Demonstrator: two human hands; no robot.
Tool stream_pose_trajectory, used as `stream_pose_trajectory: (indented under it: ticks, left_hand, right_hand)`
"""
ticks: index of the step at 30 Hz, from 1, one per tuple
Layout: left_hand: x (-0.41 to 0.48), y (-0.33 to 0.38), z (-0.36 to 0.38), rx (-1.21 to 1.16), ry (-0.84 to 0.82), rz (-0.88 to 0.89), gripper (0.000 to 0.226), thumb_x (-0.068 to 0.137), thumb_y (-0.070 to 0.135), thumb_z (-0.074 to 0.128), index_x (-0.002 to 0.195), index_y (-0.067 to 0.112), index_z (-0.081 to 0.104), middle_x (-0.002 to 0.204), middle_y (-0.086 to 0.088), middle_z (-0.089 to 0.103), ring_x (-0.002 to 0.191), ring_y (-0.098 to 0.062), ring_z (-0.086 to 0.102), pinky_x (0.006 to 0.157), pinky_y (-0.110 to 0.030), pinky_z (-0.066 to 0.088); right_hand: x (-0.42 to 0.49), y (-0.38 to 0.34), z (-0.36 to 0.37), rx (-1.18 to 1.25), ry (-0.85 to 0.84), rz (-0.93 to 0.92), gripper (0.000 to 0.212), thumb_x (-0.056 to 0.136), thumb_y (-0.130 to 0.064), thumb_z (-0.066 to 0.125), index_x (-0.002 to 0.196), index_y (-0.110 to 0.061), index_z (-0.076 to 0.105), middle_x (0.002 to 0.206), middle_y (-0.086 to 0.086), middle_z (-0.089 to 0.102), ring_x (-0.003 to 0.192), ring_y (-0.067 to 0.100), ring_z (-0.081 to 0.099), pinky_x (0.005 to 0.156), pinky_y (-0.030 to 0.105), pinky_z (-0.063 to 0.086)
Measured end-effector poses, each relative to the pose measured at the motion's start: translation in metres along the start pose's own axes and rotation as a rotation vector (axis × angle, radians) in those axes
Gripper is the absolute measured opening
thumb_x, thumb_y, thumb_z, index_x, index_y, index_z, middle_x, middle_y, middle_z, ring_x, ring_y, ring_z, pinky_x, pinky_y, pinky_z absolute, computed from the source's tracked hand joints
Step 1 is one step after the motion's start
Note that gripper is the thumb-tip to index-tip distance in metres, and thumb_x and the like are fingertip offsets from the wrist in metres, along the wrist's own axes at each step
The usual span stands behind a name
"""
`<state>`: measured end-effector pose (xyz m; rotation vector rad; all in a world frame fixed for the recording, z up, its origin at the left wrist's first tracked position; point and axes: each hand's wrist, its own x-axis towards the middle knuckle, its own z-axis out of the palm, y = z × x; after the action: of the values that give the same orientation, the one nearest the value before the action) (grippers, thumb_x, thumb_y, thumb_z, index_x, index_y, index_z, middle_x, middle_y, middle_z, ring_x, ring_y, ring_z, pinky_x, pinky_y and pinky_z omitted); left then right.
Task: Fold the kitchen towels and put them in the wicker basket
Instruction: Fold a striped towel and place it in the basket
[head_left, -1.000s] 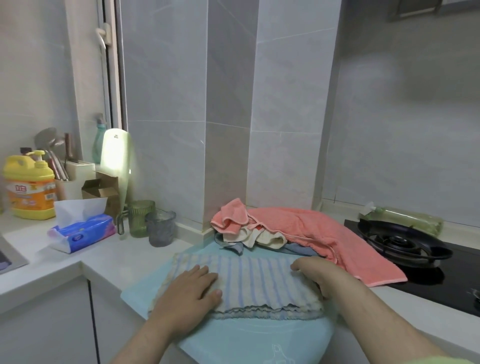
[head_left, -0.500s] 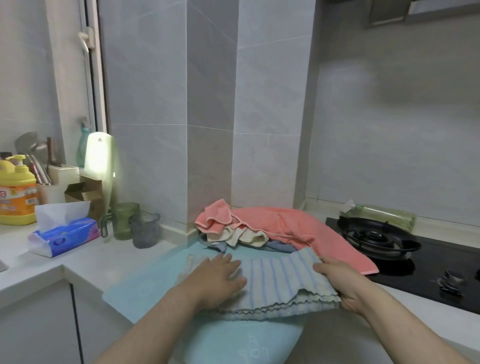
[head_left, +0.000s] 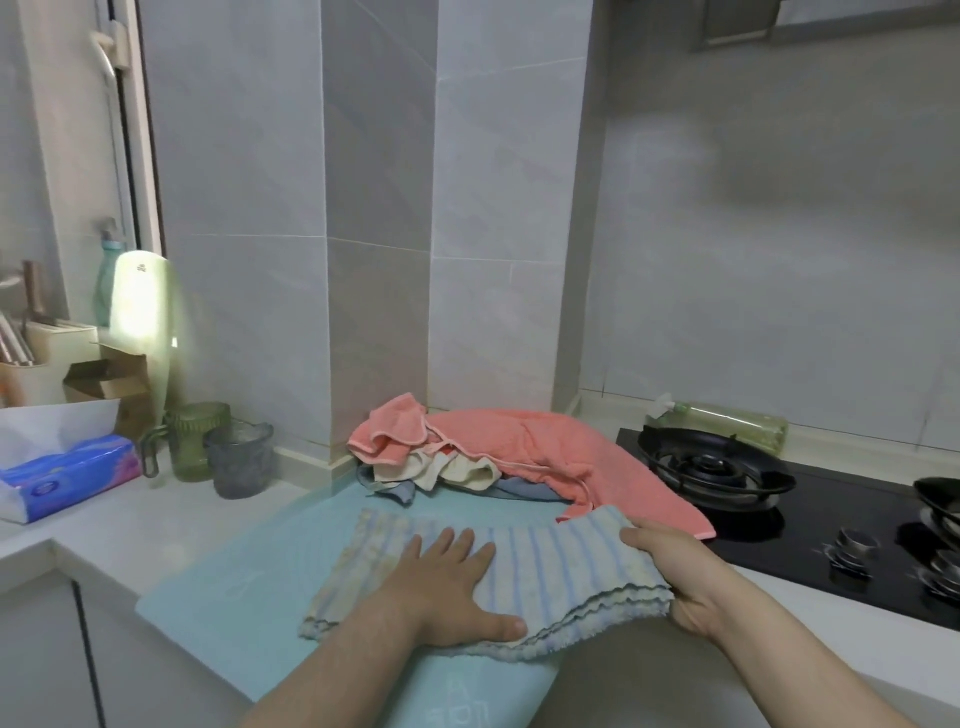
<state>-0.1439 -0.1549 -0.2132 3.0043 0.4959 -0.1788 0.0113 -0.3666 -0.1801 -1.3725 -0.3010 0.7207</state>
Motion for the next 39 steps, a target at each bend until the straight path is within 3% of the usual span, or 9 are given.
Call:
stream_pose_trajectory:
  ticks: [5, 9, 12, 18, 23, 28, 34, 37, 39]
  left_hand:
    - [-0.021, 0.001, -0.002, -0.276, 0.359, 0.052, 0.079, 0.086, 0.069, 0.049, 0.150, 0.026, 0.033, 0.158, 0.003, 0.029, 0.146, -0.015, 0.021, 0.119, -0.034, 0.013]
    - [-0.042, -0.012, -0.004, -0.662, 0.684, 0.003, 0.032, 0.096, 0.046, 0.051, 0.115, 0.024, 0.065, 0.117, 0.012, 0.062, 0.112, -0.005, 0.052, 0.097, -0.023, 0.040]
    - [-0.047, -0.040, -0.012, -0.957, 0.744, -0.136, 0.033, 0.096, 0.038, 0.052, 0.075, 0.014, 0.059, 0.077, 0.004, 0.061, 0.077, -0.014, 0.055, 0.073, -0.030, 0.042]
    - [-0.049, -0.071, -0.028, -1.802, 0.557, -0.371, 0.027, 0.102, 0.025, 0.044, 0.083, 0.007, 0.052, 0.068, -0.011, 0.044, 0.058, -0.019, 0.042, 0.055, -0.028, 0.038]
    - [-0.054, -0.082, -0.020, -1.720, 0.495, -0.452, 0.030, 0.102, 0.029, 0.045, 0.094, 0.003, 0.058, 0.079, -0.016, 0.063, 0.069, -0.026, 0.063, 0.063, -0.034, 0.057]
    - [-0.049, -0.082, -0.026, -1.251, 0.386, -0.378, 0.024, 0.095, 0.032, 0.053, 0.077, 0.015, 0.054, 0.075, -0.002, 0.054, 0.060, -0.017, 0.046, 0.062, -0.029, 0.035]
    - [-0.040, -0.068, -0.034, -1.131, 0.238, -0.388, 0.027, 0.084, 0.036, 0.065, 0.081, 0.015, 0.047, 0.070, -0.003, 0.043, 0.052, -0.019, 0.043, 0.048, -0.024, 0.037]
    - [-0.036, -0.061, -0.038, -1.106, 0.237, -0.364, 0.020, 0.085, 0.025, 0.067, 0.101, 0.017, 0.058, 0.096, -0.005, 0.058, 0.063, -0.013, 0.052, 0.056, -0.020, 0.043]
    - [-0.034, -0.061, -0.037, -1.090, 0.270, -0.304, 0.043, 0.086, 0.004, 0.060, 0.124, 0.022, 0.059, 0.121, -0.005, 0.058, 0.061, -0.007, 0.050, 0.051, -0.017, 0.039]
  right_hand:
    - [0.003, -0.029, 0.028, -0.023, 0.020, -0.029, 0.020, 0.094, -0.005, 0.049, 0.104, 0.005, 0.064, 0.100, 0.028, 0.070, 0.083, 0.034, 0.068, 0.081, 0.043, 0.055]
    - [0.005, -0.049, 0.079, -0.233, -0.004, -0.083, 0.008, 0.081, -0.008, 0.056, 0.078, -0.015, 0.054, 0.078, 0.015, 0.055, 0.072, 0.027, 0.054, 0.067, 0.036, 0.043]
    - [0.009, -0.045, 0.127, -0.389, -0.064, -0.147, 0.014, 0.085, -0.005, 0.055, 0.081, -0.017, 0.058, 0.072, 0.009, 0.051, 0.063, 0.020, 0.049, 0.055, 0.024, 0.038]
    - [0.028, 0.009, 0.203, -0.508, -0.161, -0.157, 0.022, 0.083, -0.001, 0.051, 0.078, -0.018, 0.038, 0.055, 0.001, 0.033, 0.033, 0.011, 0.036, 0.037, 0.016, 0.032]
    - [0.028, 0.031, 0.216, -0.555, -0.216, -0.087, 0.020, 0.085, -0.010, 0.056, 0.080, -0.025, 0.043, 0.056, 0.000, 0.048, 0.042, 0.011, 0.047, 0.042, 0.023, 0.043]
    - [0.006, 0.011, 0.186, -0.462, -0.175, -0.214, 0.021, 0.090, -0.008, 0.054, 0.109, -0.017, 0.059, 0.085, 0.013, 0.063, 0.060, 0.020, 0.060, 0.058, 0.033, 0.056]
    - [-0.012, 0.048, 0.126, -1.059, -0.004, -0.587, 0.009, 0.087, -0.031, 0.061, 0.093, -0.037, 0.062, 0.096, -0.013, 0.061, 0.089, -0.002, 0.055, 0.077, 0.012, 0.038]
    - [-0.018, 0.067, 0.116, -1.228, -0.091, -0.652, 0.041, 0.079, -0.057, 0.053, 0.111, -0.034, 0.062, 0.107, -0.018, 0.052, 0.104, 0.002, 0.044, 0.088, 0.010, 0.031]
    - [-0.021, 0.071, 0.118, -1.284, -0.084, -0.678, 0.055, 0.075, -0.065, 0.049, 0.120, -0.035, 0.058, 0.111, -0.020, 0.047, 0.108, 0.004, 0.038, 0.094, 0.013, 0.031]
